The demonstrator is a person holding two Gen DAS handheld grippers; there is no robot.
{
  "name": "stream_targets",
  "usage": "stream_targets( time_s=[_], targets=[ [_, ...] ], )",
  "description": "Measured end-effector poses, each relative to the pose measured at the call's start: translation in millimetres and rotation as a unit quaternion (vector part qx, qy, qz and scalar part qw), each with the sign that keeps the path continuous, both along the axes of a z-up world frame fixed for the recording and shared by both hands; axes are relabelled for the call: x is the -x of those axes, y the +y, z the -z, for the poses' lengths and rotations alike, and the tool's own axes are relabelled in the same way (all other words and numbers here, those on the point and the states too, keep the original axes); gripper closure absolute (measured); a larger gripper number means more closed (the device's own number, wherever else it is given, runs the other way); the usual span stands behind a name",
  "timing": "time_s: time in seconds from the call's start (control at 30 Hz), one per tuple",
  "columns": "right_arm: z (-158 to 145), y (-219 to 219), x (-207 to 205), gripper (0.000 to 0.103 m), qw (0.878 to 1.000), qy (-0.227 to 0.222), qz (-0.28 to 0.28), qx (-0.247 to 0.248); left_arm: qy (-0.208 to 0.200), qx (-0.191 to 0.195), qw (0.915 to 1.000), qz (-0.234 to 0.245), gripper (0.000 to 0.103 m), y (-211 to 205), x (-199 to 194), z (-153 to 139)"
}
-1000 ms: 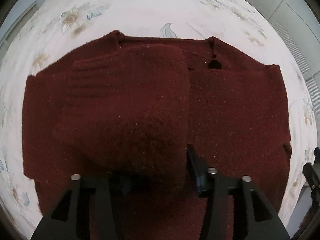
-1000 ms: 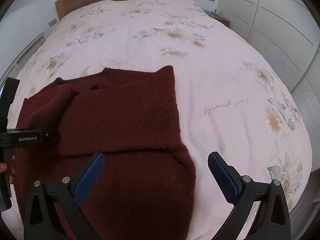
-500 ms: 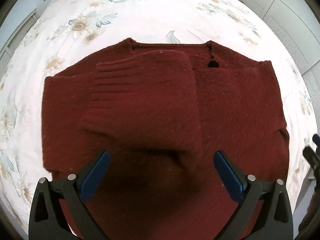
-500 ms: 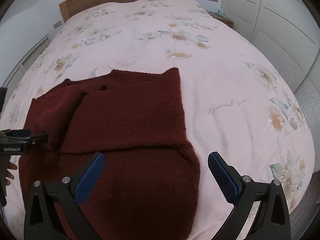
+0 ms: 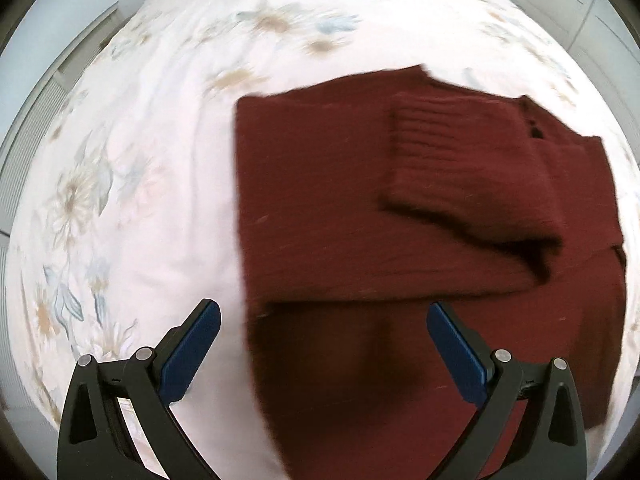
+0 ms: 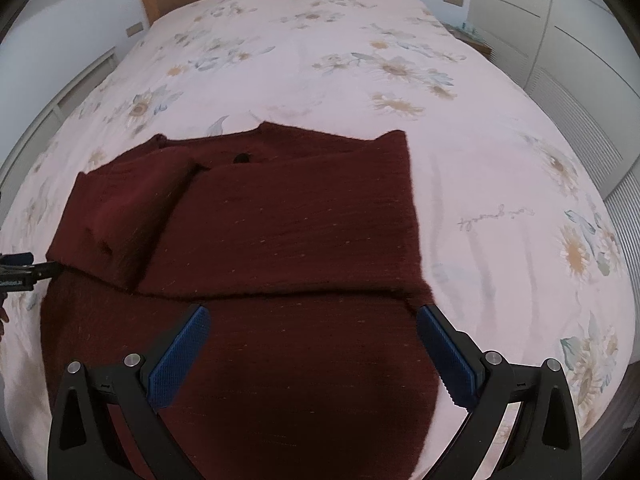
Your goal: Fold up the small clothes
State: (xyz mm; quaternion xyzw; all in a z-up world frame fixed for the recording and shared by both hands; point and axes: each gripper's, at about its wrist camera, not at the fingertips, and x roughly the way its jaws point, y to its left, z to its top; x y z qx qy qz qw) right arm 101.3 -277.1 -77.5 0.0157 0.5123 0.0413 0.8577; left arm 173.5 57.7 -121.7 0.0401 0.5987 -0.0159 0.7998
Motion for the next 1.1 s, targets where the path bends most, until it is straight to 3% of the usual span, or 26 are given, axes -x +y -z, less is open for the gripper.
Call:
stream_targets(
  time_s=[0.2,0.3,0.5,0.6,0.77,0.93,1.1],
  targets=[
    [7.6,12.4,-1.1,0.001,1.0,0.013,-0.009,0.011,0.013,-0.018,0.9997,-0.011,0.003,20.3,-8.2,27.0],
    [8.9,18.9,-3.9,0.001,1.0,0.016,-0.014,0.019,0.015,-0.037,0.9992,-0.01,0.008,15.4,-21.1,43.8],
    [4.3,42.6,-15.1,0.001,0.999,0.009,-0.035,0.031,0.021,-0.005,0.9998,-0.001,0.025,7.3,-36.4,56.4],
    [-3.1,66.9,-25.0,0.001,0.998,0.002,-0.059,0.037,0.017,0.014,0.9996,0.016,0.042,1.4,-40.3,55.9],
    [-20.4,122.9,-49.4,0.001,0.992,-0.022,-0.117,0.049,0.018,0.045,0.9984,0.03,0.088,-6.7,-45.2,50.9],
    [-23.6,180.4,-71.9,0.001,0.983,-0.025,-0.175,0.058,0.021,0.056,0.9979,0.026,0.09,-1.4,-50.9,49.0],
    [-0.5,240.0,-87.0,0.001,0.967,-0.003,-0.239,0.089,0.022,0.069,0.9971,0.022,0.09,-6.9,-56.1,55.7]
  ],
)
